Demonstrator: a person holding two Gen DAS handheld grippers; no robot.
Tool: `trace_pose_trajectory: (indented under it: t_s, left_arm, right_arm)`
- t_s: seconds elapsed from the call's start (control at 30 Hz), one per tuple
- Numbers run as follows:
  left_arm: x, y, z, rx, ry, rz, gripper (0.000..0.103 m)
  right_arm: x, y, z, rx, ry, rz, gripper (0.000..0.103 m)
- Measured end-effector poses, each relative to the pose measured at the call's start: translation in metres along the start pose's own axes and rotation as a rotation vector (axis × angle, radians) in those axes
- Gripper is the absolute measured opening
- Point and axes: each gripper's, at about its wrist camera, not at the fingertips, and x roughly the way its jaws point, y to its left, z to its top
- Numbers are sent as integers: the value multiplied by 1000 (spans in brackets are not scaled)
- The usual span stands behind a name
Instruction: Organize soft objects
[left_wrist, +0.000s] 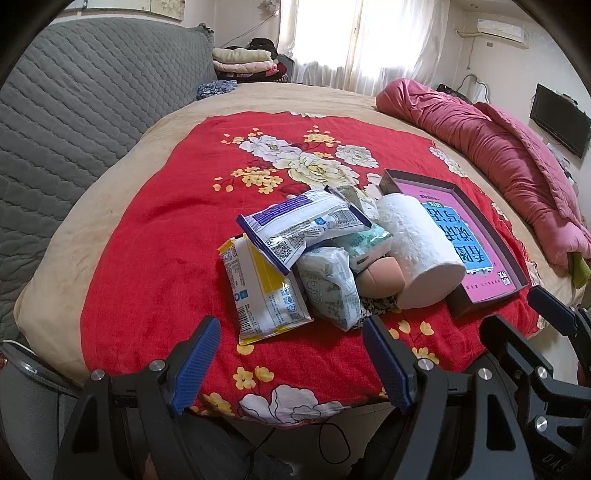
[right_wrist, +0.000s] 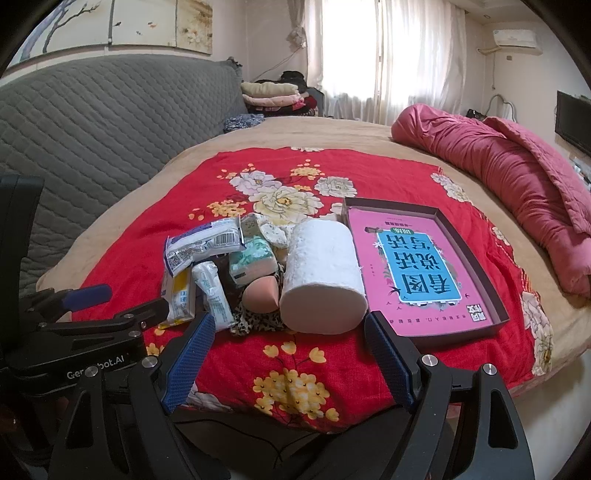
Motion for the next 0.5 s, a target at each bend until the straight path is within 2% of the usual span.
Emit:
trace_pose_trajectory:
  t_s: [0.5]
  left_arm:
    - [0, 6, 1, -16, 4, -2, 78]
  right_arm:
    - [2, 3, -2, -9, 1, 12, 84]
